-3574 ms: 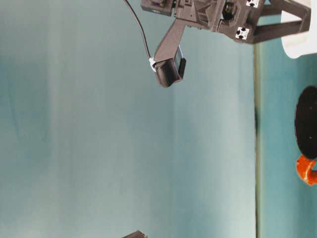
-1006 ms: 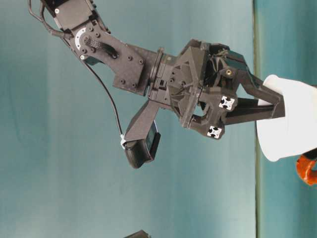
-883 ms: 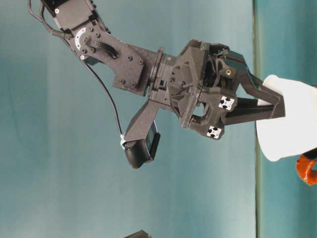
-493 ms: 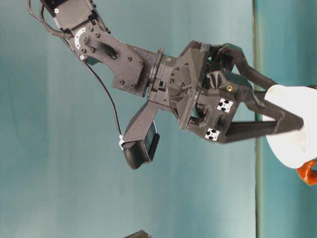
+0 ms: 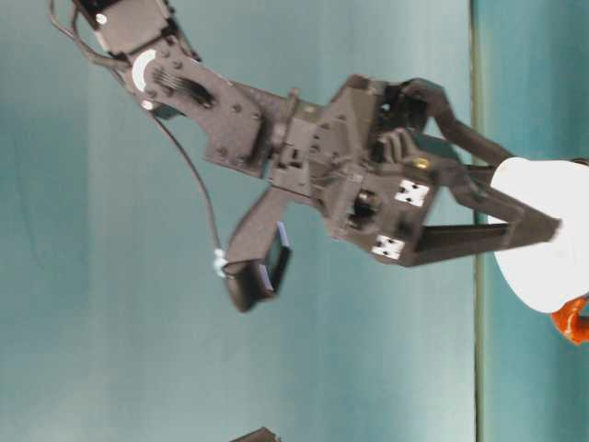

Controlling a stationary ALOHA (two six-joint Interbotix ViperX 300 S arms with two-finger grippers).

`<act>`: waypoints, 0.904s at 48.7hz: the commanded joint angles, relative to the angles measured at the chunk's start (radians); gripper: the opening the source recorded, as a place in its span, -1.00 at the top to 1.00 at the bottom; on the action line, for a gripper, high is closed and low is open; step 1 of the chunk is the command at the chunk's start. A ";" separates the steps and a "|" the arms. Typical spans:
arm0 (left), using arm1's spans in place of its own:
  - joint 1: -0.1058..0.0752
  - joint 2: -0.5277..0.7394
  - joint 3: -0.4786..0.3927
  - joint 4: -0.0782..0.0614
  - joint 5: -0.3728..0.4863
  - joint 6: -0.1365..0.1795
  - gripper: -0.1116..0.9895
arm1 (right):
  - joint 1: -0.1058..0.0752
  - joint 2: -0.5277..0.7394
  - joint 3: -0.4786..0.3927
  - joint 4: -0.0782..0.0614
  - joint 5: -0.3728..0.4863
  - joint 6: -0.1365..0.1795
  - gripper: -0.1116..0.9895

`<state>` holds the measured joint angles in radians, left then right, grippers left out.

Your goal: Put the paper cup into the moved red handle cup holder.

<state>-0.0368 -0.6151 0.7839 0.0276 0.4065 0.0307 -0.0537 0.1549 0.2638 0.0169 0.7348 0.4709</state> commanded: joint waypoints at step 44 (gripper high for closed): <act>-0.003 -0.017 -0.002 0.002 0.000 -0.005 -0.80 | 0.037 -0.535 0.304 -0.060 -0.209 -0.040 -0.66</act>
<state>-0.0383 -0.6289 0.7946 0.0276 0.4111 0.0291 -0.0199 -0.3160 0.5384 -0.0245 0.5752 0.4449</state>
